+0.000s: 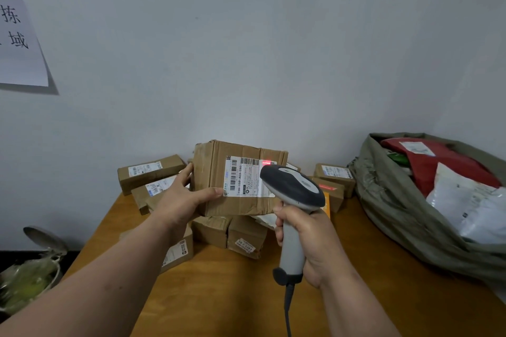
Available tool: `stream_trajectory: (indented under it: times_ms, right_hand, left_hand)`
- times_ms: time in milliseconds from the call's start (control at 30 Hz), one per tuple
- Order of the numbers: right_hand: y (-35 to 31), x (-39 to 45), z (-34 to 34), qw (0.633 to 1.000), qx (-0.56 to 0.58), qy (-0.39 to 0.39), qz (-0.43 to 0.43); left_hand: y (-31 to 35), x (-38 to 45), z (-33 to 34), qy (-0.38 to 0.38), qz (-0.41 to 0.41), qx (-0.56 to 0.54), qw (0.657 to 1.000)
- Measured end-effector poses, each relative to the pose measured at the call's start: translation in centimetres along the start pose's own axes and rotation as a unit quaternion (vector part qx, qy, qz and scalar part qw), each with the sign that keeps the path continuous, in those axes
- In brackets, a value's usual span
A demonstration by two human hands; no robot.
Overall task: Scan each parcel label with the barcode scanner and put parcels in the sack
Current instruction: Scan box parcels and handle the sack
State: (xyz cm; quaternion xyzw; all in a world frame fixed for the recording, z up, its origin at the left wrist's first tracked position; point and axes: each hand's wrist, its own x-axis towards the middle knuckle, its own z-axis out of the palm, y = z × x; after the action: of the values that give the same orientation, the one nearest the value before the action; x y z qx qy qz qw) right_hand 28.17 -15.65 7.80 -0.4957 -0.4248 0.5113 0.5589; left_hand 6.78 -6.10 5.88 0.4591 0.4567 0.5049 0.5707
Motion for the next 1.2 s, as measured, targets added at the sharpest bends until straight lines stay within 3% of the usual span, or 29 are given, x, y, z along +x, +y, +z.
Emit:
stream_trajectory:
  times_ms: [667, 1000, 1200]
  right_hand:
    - [-0.6, -0.6, -5.0, 1.000, 0.006, 0.011, 0.002]
    - [0.2, -0.1, -10.7, 0.989, 0.019, 0.146, 0.025]
    - [0.4, 0.3, -15.0, 0.958, 0.046, 0.282, 0.026]
  left_hand:
    - [-0.9, -0.3, 5.4, -0.003, -0.003, 0.018, 1.000]
    - [-2.7, 2.2, 11.6, -0.057, -0.036, 0.017, 0.998]
    - [-3.0, 5.1, 18.1, -0.121, -0.032, 0.018, 0.992]
